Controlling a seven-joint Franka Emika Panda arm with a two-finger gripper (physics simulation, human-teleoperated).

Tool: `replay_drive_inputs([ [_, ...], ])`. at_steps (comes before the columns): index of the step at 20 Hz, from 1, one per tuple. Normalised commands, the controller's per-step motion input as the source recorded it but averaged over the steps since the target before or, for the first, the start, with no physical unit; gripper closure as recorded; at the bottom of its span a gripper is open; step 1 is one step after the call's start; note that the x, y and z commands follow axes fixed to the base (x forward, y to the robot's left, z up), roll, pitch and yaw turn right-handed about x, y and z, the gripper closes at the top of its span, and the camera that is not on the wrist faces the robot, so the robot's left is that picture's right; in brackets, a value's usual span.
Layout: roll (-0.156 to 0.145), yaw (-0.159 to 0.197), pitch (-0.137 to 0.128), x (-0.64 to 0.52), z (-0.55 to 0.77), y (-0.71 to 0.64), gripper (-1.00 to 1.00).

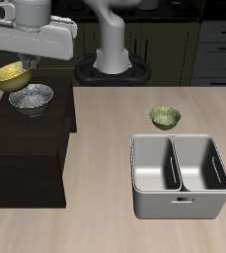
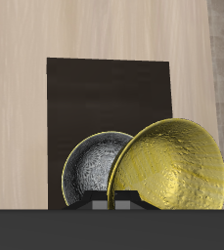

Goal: Stack the yellow bowl on the black bowl

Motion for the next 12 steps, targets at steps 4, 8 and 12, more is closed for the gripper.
replay_drive_inputs([
  [4,0.025,0.002,0.023,-0.03,-0.06,0.12,1.00],
  [8,0.028,0.007,0.008,-0.04,-0.03,0.23,1.00],
  [12,0.016,0.027,0.026,0.03,-0.19,0.21,1.00],
])
